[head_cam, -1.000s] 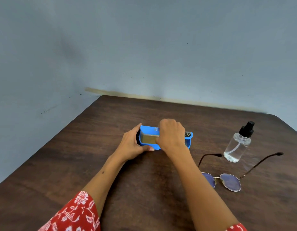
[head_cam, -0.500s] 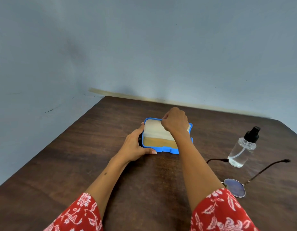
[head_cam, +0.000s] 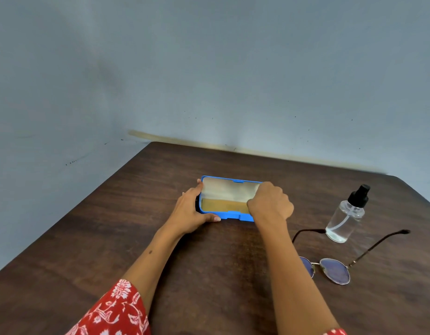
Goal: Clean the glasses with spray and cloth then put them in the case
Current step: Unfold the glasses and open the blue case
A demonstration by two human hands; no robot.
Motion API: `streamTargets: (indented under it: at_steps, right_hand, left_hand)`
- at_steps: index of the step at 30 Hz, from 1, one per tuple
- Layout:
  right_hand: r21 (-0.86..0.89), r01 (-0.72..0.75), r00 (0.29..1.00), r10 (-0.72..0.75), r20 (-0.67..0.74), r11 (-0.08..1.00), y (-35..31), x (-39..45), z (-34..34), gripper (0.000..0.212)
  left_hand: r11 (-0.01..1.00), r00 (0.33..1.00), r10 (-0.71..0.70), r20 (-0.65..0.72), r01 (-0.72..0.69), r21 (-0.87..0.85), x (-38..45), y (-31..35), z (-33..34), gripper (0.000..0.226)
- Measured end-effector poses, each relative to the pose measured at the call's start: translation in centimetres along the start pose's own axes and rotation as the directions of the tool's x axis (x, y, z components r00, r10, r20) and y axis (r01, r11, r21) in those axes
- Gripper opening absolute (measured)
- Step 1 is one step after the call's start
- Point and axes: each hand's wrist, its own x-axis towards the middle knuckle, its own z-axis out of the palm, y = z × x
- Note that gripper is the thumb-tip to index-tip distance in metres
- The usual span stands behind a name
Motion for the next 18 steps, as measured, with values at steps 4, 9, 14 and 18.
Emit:
streamTargets:
  at_steps: [4,9,14,18]
  right_hand:
    - [-0.068,0.040,0.998,-0.036,0.060,0.997,-0.8,0.4,0.8,0.029]
    - [-0.100,0.028,0.998,-0.022,0.063,0.995,-1.3,0.7,1.1,0.024]
    - [-0.077,0.009,0.996,-0.002,0.089,0.997,-1.2,0.6,1.2,0.025]
    - [-0.018,-0.031,0.997,0.032,0.069,0.999,-1.0,0.7,1.1,0.024]
  left_hand:
    - [0.999,1.000,0.011,-0.026,-0.010,0.034,0.1,-0.1,0.0,0.107]
    - [0.998,0.999,0.018,-0.044,-0.015,0.053,0.2,-0.4,0.1,0.106]
    - [0.997,0.998,0.032,-0.052,-0.029,0.070,0.3,-0.4,0.1,0.106]
    - [0.997,0.996,0.043,-0.077,-0.038,0.065,0.3,-0.5,0.2,0.106]
